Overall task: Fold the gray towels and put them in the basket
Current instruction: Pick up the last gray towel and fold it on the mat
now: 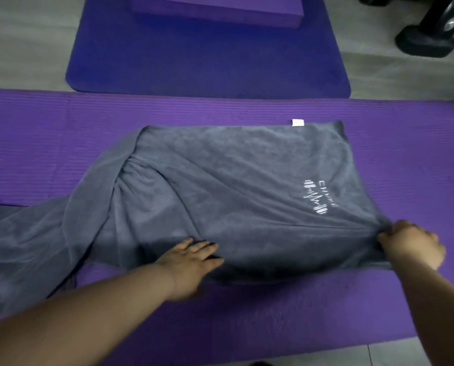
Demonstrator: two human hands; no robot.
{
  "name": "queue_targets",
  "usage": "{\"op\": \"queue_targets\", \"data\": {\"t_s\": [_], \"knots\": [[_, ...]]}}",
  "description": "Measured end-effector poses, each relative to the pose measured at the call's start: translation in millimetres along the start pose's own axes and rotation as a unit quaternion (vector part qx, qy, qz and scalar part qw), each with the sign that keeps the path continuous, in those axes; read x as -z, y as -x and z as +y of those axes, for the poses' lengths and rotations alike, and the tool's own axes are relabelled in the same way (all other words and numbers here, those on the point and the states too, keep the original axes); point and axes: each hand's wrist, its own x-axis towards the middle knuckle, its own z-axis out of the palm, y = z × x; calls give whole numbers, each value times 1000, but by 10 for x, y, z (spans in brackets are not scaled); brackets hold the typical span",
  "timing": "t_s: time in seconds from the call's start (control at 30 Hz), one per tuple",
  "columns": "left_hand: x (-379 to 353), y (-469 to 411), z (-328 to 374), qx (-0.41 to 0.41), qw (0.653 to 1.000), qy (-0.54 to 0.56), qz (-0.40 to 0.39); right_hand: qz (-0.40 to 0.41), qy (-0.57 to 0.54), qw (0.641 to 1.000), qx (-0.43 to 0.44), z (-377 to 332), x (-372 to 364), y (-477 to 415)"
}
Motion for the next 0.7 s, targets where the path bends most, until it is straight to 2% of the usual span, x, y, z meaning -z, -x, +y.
{"op": "queue_targets", "data": {"t_s": [0.13, 0.23, 0.3, 0.4, 0.47, 0.53, 0.63, 0.7], "knots": [[116, 97, -35, -12, 999, -2, 36, 6, -28, 998, -50, 170, 14, -184], [260, 359, -446, 43, 997, -3, 57, -8, -24, 999, -30, 40, 146, -241], [302, 590, -870, 113, 992, 24, 55, -1, -20, 999, 31, -259, 307, -177], [178, 1064, -1569, 215, 971, 84, 63, 7, -7, 979, 203, -976, 567, 65], [-84, 1383, -1977, 276, 945, 154, 81, -6, 23, 945, 326, -1514, 691, 341], [-361, 1660, -2235, 316, 919, 211, 105, -36, 40, 893, 446, -2037, 756, 697], [-690, 2009, -2453, 350, 871, 289, 188, -105, 102, 782, 606, -2755, 761, 1368], [-864, 2189, -2541, 338, 855, 324, 222, -111, 156, 709, 679, -3145, 672, 1877]]}}
